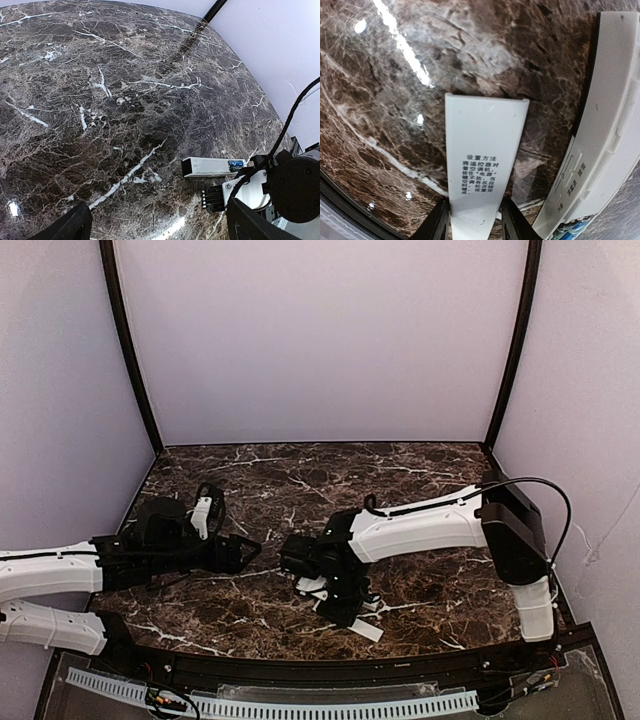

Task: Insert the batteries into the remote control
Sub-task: Pick up the battery cover at the center of the board.

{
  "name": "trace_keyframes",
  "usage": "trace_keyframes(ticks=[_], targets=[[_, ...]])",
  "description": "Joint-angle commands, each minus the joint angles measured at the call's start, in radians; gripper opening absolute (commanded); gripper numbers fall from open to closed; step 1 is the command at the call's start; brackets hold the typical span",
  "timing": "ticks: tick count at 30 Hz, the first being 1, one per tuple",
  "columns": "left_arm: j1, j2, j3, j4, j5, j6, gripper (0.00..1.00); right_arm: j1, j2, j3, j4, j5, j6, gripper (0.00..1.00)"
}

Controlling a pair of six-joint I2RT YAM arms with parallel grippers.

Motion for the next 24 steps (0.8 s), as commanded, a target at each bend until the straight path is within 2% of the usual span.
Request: trace_keyframes(ticks=[1, 6, 12, 24], targets=[[0.010, -0.016, -0.021, -0.002, -0.006, 0.003, 0.95, 0.011, 0.063, -0.016, -0.030, 0.021, 0.013, 0.32], [0.012, -0.027, -0.022, -0.003, -0.032, 0.007, 0.95, 0.016, 0.075, -0.029, -0.035, 0.020, 0.015, 0.26], [0.018, -0.010, -0.024, 0.012, -0.025, 0.006, 0.95, 0.015, 0.016, 0.038, -0.078, 0.026, 0.011, 0.23], [0.021, 0.010, -0.019, 0.029, -0.021, 0.007, 0.95, 0.004, -0.041, 0.158, -0.184, 0.066, -0.021, 0.22]])
